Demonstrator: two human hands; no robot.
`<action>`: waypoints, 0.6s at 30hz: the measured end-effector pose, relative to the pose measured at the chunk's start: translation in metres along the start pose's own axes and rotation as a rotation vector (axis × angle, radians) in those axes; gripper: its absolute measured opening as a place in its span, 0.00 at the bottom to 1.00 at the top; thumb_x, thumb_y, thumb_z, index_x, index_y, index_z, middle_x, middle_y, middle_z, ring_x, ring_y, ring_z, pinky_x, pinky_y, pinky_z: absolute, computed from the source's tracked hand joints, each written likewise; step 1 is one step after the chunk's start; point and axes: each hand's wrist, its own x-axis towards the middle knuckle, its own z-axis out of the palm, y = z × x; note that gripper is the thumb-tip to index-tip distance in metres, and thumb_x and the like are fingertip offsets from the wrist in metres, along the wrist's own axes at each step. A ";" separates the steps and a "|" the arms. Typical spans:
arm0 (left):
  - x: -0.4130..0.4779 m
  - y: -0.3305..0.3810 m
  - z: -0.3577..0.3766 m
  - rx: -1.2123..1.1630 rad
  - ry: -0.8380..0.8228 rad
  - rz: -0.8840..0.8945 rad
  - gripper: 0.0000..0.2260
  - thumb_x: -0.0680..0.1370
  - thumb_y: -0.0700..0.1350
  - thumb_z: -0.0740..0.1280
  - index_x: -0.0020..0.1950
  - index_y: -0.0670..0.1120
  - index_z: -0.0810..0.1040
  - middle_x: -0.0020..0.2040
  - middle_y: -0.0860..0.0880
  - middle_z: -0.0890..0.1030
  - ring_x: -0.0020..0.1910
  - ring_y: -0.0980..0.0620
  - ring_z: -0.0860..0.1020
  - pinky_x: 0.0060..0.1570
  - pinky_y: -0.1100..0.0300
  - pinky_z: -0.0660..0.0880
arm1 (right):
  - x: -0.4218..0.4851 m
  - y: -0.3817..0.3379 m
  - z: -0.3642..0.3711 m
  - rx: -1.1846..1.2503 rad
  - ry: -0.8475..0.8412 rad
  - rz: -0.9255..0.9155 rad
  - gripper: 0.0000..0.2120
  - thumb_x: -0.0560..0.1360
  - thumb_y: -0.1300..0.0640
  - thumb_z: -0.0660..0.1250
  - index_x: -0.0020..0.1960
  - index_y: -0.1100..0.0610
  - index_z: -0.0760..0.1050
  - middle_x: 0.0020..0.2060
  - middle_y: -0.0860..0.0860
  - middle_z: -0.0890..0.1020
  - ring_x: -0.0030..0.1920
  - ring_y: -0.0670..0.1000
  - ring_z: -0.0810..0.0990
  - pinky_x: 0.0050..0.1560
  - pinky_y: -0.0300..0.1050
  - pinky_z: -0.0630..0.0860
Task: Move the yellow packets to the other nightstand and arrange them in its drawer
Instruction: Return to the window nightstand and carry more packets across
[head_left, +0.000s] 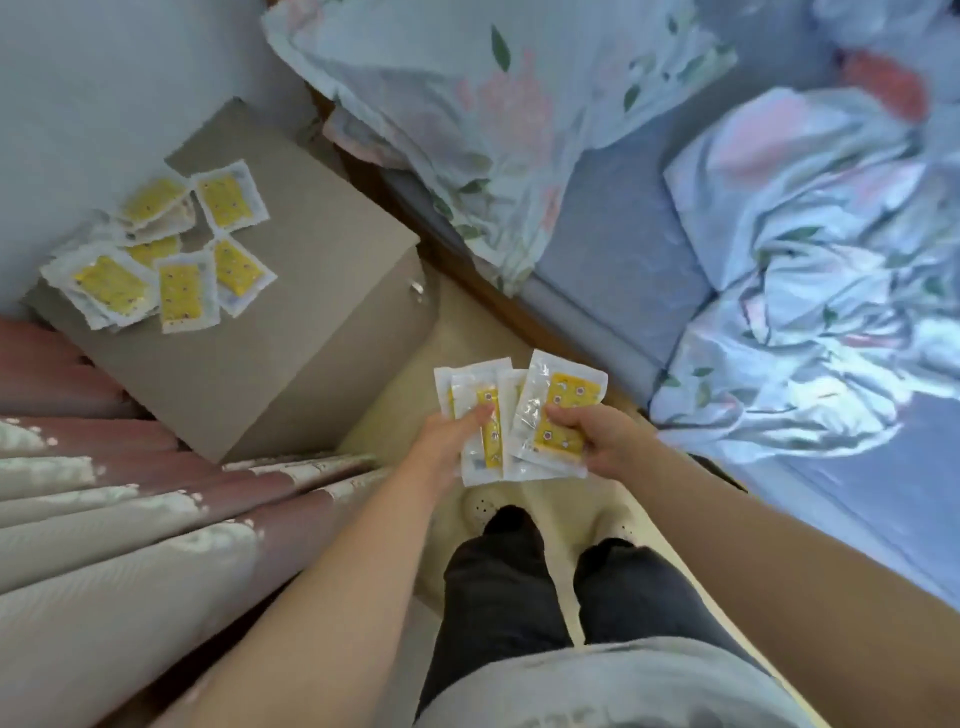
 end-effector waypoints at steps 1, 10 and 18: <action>-0.001 -0.008 0.016 0.047 -0.021 -0.021 0.06 0.76 0.42 0.71 0.52 0.43 0.80 0.52 0.41 0.83 0.51 0.42 0.82 0.54 0.40 0.77 | -0.008 0.009 -0.021 0.045 0.011 -0.011 0.08 0.75 0.66 0.66 0.54 0.61 0.76 0.48 0.57 0.82 0.49 0.57 0.81 0.52 0.57 0.76; -0.034 -0.116 0.169 0.466 -0.380 -0.134 0.14 0.76 0.35 0.68 0.62 0.40 0.77 0.57 0.41 0.82 0.56 0.42 0.80 0.55 0.44 0.77 | -0.077 0.108 -0.213 0.448 0.145 -0.111 0.10 0.75 0.67 0.66 0.56 0.61 0.75 0.51 0.58 0.81 0.50 0.58 0.80 0.51 0.57 0.77; -0.096 -0.269 0.336 0.811 -0.529 -0.198 0.13 0.76 0.34 0.68 0.60 0.40 0.77 0.57 0.41 0.82 0.53 0.43 0.81 0.51 0.48 0.79 | -0.170 0.234 -0.412 0.826 0.293 -0.166 0.06 0.75 0.66 0.66 0.51 0.60 0.75 0.40 0.56 0.83 0.40 0.55 0.82 0.36 0.50 0.81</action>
